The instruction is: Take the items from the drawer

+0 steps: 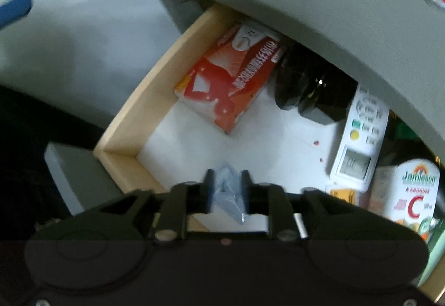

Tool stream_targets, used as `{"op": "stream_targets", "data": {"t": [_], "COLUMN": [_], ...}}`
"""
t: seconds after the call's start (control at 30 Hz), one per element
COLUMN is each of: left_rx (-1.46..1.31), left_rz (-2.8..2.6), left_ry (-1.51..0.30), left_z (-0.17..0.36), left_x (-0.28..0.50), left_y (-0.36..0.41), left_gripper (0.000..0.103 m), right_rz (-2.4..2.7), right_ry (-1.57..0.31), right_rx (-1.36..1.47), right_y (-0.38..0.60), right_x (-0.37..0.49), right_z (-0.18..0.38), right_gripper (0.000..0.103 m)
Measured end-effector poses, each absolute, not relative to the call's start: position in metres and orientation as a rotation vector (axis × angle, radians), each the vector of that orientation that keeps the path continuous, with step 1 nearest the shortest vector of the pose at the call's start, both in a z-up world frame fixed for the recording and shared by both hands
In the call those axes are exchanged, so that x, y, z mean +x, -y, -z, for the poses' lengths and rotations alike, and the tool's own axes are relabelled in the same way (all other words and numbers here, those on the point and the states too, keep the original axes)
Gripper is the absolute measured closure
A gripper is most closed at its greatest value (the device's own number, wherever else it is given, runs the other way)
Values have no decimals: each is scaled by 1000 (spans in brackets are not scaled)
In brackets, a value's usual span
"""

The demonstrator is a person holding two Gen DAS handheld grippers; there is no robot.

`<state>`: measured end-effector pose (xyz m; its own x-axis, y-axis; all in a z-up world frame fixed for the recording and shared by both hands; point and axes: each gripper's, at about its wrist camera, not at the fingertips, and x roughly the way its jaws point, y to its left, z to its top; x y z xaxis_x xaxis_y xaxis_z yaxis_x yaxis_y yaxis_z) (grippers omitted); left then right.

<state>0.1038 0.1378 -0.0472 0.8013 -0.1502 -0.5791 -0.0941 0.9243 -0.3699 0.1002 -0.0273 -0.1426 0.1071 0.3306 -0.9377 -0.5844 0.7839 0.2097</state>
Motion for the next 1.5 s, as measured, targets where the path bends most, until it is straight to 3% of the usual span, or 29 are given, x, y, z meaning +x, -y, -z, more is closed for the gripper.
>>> {"op": "stream_targets", "data": {"t": [0.17, 0.33, 0.57, 0.63, 0.8, 0.83, 0.87, 1.07, 1.23, 1.5], "left_rx": [-395, -391, -385, -384, -388, -390, -391, -387, -388, -380], "left_rz": [28, 25, 30, 30, 24, 24, 25, 28, 32, 26], "left_ry": [-649, -654, -660, -660, -659, -659, -658, -659, -659, -666], "left_z": [48, 49, 49, 49, 49, 49, 49, 49, 49, 51], "left_x": [103, 104, 106, 106, 106, 106, 106, 107, 107, 107], "left_y": [-138, -137, -136, -136, -138, -138, -138, -137, -137, -137], "left_gripper": [10, 10, 10, 10, 10, 10, 10, 10, 10, 10], "right_rz": [-798, -801, -819, -817, -801, -783, -762, -702, -698, -638], "right_ry": [-1279, -1391, -1327, -1323, -1293, -1289, -1285, -1290, -1335, -1380], "right_rx": [-350, -290, -448, -485, -538, -520, -498, -356, -247, -390], "right_y": [12, 14, 3, -1, -1, 3, 7, 39, 58, 7], "right_x": [91, 106, 103, 104, 106, 110, 114, 136, 144, 116], "right_z": [160, 178, 181, 182, 181, 179, 177, 169, 171, 183], "right_gripper": [51, 51, 55, 66, 82, 89, 103, 103, 60, 56]}}
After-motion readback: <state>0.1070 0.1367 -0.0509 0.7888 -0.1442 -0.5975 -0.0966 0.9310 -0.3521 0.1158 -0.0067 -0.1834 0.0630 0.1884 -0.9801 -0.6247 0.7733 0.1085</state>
